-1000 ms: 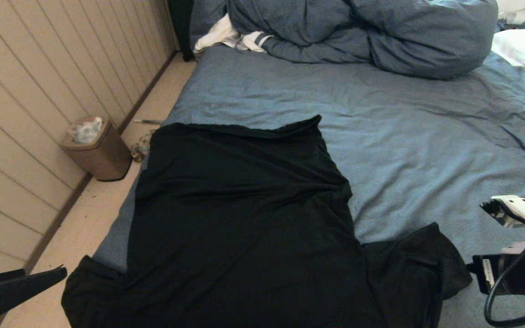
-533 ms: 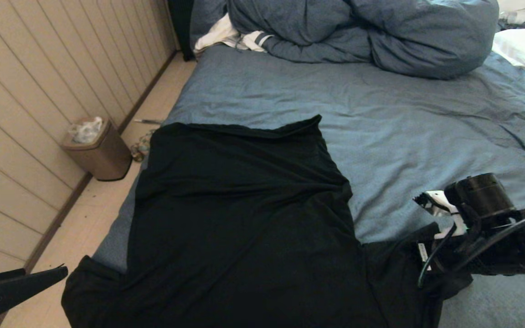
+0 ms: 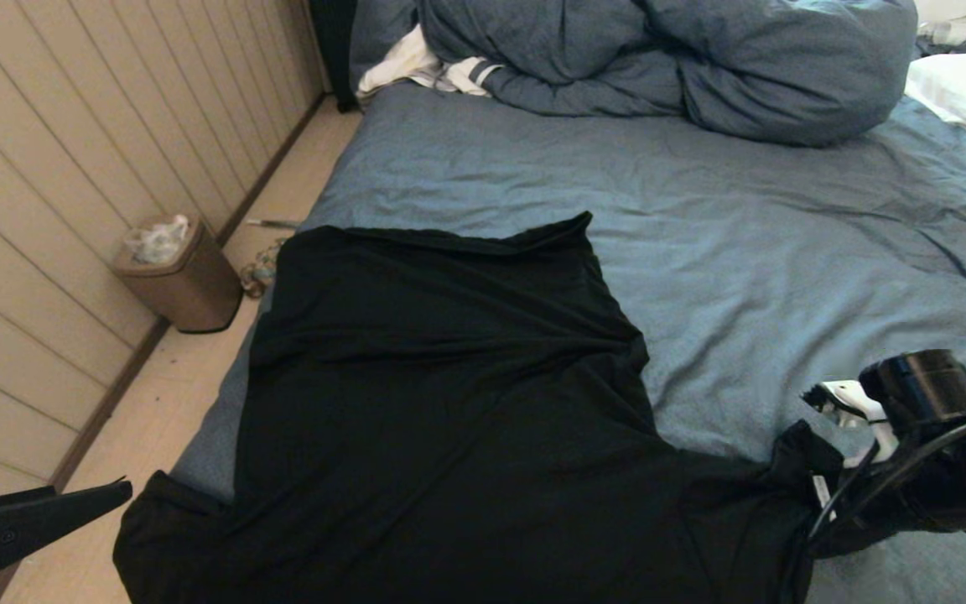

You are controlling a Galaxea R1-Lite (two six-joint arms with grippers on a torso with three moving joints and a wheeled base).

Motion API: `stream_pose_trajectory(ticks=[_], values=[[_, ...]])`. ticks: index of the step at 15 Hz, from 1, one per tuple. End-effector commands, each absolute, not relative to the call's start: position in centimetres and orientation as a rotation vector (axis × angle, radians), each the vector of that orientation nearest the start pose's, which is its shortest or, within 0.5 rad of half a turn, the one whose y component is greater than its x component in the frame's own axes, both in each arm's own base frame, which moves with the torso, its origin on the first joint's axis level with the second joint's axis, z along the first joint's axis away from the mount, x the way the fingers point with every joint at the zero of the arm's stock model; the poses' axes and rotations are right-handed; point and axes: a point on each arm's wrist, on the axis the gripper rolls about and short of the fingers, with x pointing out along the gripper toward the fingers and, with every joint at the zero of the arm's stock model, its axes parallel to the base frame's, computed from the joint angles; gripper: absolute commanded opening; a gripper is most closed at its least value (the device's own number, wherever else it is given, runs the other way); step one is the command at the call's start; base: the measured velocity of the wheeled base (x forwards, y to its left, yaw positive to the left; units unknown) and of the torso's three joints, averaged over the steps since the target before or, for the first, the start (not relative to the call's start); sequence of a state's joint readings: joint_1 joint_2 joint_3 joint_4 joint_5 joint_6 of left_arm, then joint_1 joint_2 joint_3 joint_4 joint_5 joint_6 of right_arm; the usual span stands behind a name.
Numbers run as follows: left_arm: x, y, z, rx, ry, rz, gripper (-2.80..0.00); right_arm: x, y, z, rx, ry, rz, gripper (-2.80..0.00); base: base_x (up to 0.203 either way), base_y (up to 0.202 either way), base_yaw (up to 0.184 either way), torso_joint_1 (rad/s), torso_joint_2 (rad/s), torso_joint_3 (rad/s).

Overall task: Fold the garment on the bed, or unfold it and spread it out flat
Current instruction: Fold the black T-shirt

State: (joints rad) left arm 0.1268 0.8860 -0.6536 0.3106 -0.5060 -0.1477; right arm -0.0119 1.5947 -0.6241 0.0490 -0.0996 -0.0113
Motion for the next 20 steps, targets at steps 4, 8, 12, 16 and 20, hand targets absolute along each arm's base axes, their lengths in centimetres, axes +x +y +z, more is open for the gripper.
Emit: stream_pose_trajectory(ticks=[4, 8, 12, 16, 20], values=[[8.4, -0.1, 21.4, -0.318, 0.551, -0.342, 0.00, 19.9, -4.8, 11.9, -0.053, 1.000, -0.234, -2.80, 0.000, 0.000, 0.000, 0.000, 0.00, 0.000], [8.3, -0.1, 21.6, -0.317, 0.543, -0.342, 0.00, 19.3, -6.7, 12.4, -0.038, 0.982, -0.284, -2.80, 0.000, 0.000, 0.000, 0.000, 0.00, 0.000], [7.7, -0.2, 22.1, -0.304, 0.505, -0.330, 0.00, 17.8, -6.2, 15.0, -0.004, 0.835, -0.207, -2.80, 0.000, 0.000, 0.000, 0.000, 0.00, 0.000], [4.6, -0.4, 22.7, -0.252, 0.385, -0.264, 0.00, 13.6, -4.4, 19.1, -0.015, 0.613, -0.170, -2.80, 0.000, 0.000, 0.000, 0.000, 0.00, 0.000], [0.4, -0.7, 21.5, -0.216, 0.310, -0.198, 0.00, 7.2, -1.8, 20.9, -0.018, 0.460, -0.135, -2.80, 0.000, 0.000, 0.000, 0.000, 0.00, 0.000]])
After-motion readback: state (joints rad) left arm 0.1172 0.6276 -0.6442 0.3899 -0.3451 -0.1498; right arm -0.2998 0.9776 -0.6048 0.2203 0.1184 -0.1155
